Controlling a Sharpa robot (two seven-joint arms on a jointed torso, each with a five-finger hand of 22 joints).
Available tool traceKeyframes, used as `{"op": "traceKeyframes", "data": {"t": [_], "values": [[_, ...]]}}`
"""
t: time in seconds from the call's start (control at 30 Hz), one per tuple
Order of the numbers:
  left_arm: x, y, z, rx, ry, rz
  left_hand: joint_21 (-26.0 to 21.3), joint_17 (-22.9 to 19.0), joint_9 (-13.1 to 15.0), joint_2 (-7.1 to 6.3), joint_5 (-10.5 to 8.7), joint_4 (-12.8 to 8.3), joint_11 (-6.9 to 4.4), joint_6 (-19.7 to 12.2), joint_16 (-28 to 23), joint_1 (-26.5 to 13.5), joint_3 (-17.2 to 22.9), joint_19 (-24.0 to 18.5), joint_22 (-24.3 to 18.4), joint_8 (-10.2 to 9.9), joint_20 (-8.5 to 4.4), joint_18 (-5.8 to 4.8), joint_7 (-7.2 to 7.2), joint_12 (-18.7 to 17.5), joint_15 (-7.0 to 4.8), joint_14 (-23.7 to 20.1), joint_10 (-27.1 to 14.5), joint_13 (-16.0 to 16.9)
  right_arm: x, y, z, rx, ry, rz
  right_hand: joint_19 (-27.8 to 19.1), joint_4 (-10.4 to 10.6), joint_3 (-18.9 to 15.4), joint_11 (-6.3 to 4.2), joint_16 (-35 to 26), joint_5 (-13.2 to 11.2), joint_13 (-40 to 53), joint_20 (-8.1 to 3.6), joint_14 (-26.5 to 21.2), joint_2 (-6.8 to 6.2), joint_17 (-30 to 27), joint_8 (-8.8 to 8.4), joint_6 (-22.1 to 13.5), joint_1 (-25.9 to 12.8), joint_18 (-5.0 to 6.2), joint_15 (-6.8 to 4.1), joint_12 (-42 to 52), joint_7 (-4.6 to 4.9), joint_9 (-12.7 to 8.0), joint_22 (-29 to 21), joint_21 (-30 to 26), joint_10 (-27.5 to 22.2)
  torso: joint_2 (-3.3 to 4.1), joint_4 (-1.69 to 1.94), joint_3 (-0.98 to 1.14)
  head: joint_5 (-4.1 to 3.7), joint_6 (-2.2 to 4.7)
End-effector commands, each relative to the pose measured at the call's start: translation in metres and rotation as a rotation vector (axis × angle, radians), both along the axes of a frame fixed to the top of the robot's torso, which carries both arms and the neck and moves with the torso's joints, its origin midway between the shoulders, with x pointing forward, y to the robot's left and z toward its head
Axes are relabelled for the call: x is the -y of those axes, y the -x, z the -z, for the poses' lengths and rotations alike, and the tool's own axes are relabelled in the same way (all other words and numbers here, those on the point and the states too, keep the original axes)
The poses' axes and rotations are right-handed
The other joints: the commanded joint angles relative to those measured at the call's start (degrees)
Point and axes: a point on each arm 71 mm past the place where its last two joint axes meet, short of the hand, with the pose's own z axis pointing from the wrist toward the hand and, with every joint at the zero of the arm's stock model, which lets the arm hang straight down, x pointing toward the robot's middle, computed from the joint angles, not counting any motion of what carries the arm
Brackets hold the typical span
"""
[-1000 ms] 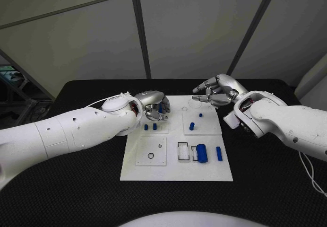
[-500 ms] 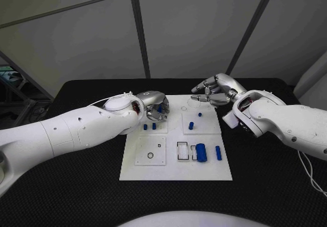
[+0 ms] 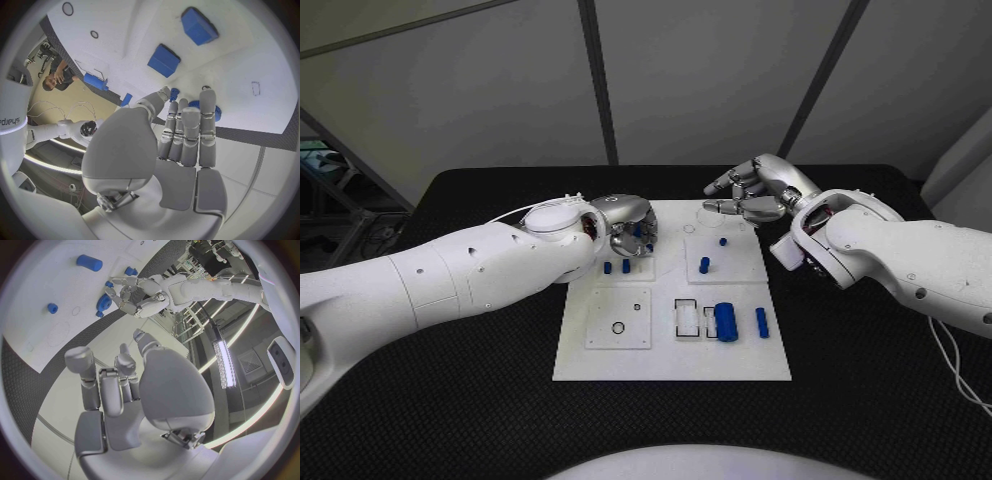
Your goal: Assemble the parts on the task board
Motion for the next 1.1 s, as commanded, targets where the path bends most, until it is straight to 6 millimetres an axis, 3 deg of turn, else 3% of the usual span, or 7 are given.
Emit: {"op": "traceKeyframes", "data": {"t": [0.03,0.37,0.67,1.1], "values": [[0.0013,-0.0002,0.001,-0.013,-0.023,0.006,0.3,0.1,0.0,0.09,-0.04,0.0,-0.06,0.4,0.3,-0.5,0.4,0.4,0.3,-0.3,-0.08,-1.26,-0.02,-0.1,-0.13,0.5,0.5,-0.1,-0.0017,0.0003,-0.0011,0.004,0.001,-0.012,-0.4,0.2,0.2,0.04,-0.2,0.3,-0.1,-0.1,4.3,0.19,8.9,0.22,-0.3,0.0,0.49,-0.26,-0.4,-0.03,-0.1,-0.1,-0.3,-0.2,-0.01,-0.01,0.02,0.04,0.01],[0.0026,-0.0019,0.0027,-0.024,-0.032,0.006,2.5,1.9,0.0,0.78,0.0,-0.4,-0.47,1.0,2.2,-0.5,1.4,1.5,2.6,-1.1,-0.25,-1.59,0.06,0.0,-0.46,1.5,1.8,-0.7,-0.0024,0.0006,-0.001,0.002,0.001,-0.015,-0.4,0.2,0.3,0.02,-0.2,0.3,0.0,-0.11,4.3,0.22,8.9,0.28,-0.2,0.1,0.48,-0.26,-0.3,-0.05,-0.1,-0.1,-0.3,-0.2,0.03,-0.02,0.01,-0.03,-0.01],[0.0033,-0.003,0.0054,-0.041,-0.046,0.005,7.5,10.6,0.1,2.53,-0.32,-1.2,-1.32,3.5,8.7,0.0,3.9,4.4,7.5,-2.1,-0.94,-2.49,0.07,-0.9,-1.28,6.7,5.2,-1.8,-0.003,0.0008,-0.0011,0.002,0.002,-0.018,-0.4,0.2,0.3,0.02,-0.2,0.3,0.0,-0.11,4.3,0.22,8.9,0.28,-0.2,0.1,0.48,-0.26,-0.3,-0.05,-0.1,-0.1,-0.3,-0.2,0.03,-0.04,0.0,-0.05,-0.12],[0.0006,-0.0016,0.0064,-0.043,-0.016,0.001,10.2,12.7,0.2,3.12,-0.37,-2.0,-1.39,4.9,10.6,0.0,5.0,5.9,10.3,-3.4,-1.15,-3.01,0.09,-2.6,-1.4,8.0,6.8,-2.7,-0.0032,0.0009,-0.0012,0.003,0.002,-0.019,-0.4,0.2,0.3,-0.01,-0.2,0.3,0.2,-0.12,4.3,0.27,8.8,0.41,-0.1,0.1,0.48,-0.28,-0.2,-0.09,0.0,-0.1,-0.4,0.0,-0.04,0.06,-0.02,-0.09,-0.12]]}}
